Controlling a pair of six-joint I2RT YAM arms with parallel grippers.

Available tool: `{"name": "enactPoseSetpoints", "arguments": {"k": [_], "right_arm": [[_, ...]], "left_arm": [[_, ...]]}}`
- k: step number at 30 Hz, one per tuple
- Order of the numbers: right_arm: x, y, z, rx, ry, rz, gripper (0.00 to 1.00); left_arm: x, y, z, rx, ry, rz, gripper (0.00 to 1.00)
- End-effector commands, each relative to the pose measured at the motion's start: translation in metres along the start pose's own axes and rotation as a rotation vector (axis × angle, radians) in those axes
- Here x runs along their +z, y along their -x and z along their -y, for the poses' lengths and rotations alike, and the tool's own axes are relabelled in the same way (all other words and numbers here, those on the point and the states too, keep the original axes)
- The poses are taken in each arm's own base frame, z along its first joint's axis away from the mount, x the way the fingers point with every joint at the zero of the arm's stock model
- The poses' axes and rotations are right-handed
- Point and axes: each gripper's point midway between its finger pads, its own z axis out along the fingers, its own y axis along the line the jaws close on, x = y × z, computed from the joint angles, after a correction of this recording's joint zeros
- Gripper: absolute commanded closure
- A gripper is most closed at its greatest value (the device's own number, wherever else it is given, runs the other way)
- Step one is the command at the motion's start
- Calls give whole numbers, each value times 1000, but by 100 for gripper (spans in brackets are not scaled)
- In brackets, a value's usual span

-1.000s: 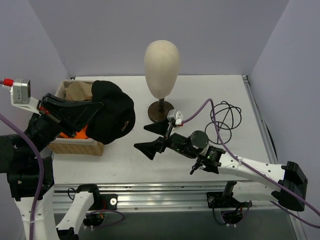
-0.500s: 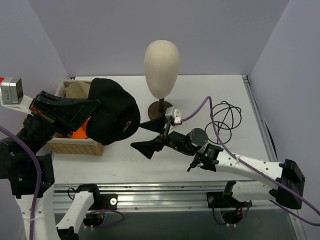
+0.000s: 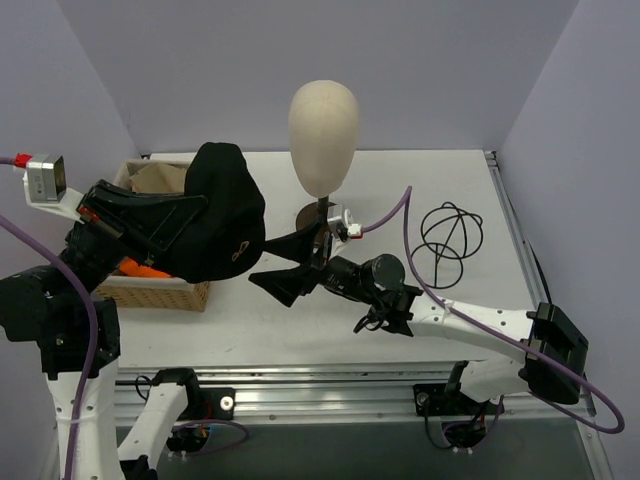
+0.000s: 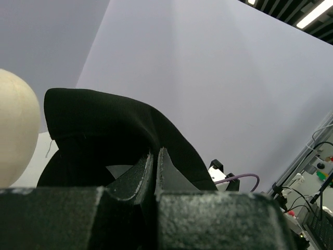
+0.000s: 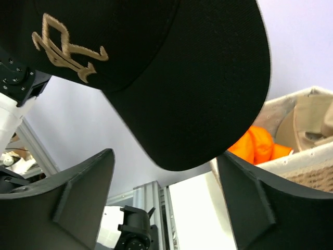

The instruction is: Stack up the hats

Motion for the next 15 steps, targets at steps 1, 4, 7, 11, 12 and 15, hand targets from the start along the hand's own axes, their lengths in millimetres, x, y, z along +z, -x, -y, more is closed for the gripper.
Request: {"name": "enactPoseSetpoints", "arguments": {"k": [1,4,7,11,12,15], "right_arm": [[2,62,-38,-25,164,232,27],[-5,65,-37,-40,162,255,40],[-16,71,-28,-58,116,280,46],[-33,73,-28,-112,114,304,46],[-36,74,-30,-123,120,309,46],[-40,80,-36,-139,140,318,45]], "left_arm": [[3,-1,-16,-12,5,18,98],[6,-4,-31,-46,8,15,98],[8,-2,-36,-37,18,17,98],[9,-6,-51,-34,52,2,98],[9,-8,-55,-30,58,-4,98],[4,-18,-71,-11,107,-19,98]]}}
